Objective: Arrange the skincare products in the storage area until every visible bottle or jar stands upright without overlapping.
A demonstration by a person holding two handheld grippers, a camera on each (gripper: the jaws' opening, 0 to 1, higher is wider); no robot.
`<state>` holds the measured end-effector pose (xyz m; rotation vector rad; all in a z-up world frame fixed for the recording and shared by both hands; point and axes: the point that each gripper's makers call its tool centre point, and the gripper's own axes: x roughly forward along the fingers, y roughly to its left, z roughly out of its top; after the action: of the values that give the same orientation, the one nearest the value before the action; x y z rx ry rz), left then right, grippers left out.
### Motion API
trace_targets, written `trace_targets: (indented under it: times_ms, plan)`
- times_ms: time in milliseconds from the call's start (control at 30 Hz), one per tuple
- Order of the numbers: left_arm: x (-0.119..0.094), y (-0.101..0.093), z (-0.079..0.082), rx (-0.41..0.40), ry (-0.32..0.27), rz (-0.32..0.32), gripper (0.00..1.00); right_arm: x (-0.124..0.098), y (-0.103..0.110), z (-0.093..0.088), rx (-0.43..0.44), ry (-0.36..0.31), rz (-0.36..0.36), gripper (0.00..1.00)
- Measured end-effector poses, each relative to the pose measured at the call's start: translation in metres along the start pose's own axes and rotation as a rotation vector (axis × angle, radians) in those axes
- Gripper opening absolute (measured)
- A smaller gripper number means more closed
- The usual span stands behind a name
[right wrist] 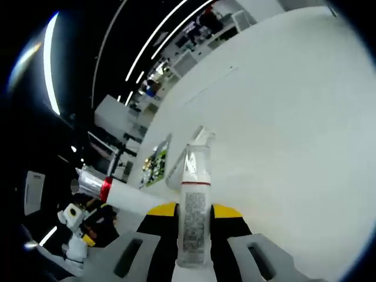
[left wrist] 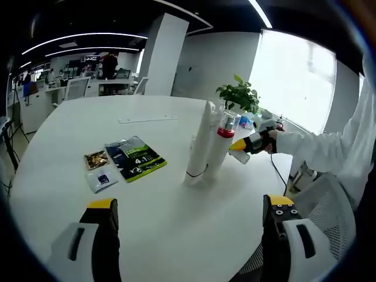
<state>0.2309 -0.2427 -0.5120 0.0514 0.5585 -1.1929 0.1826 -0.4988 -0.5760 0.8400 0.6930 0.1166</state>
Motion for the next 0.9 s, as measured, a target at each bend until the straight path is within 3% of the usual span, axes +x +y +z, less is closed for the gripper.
trace_targets:
  times_ms: [333,500,900]
  plan:
    - [0.000,-0.010,0.006,-0.013,-0.020,-0.037,0.99,-0.024,0.035,-0.013,0.003,-0.063,0.078,0.12]
    - [-0.001,-0.014,0.009,-0.018,-0.034,-0.053,0.99,-0.035,0.050,-0.010,0.010,-0.098,0.125,0.12]
    - [-0.005,-0.027,0.033,-0.056,-0.116,-0.092,0.94,-0.057,0.095,-0.009,-0.044,-0.133,0.249,0.12]
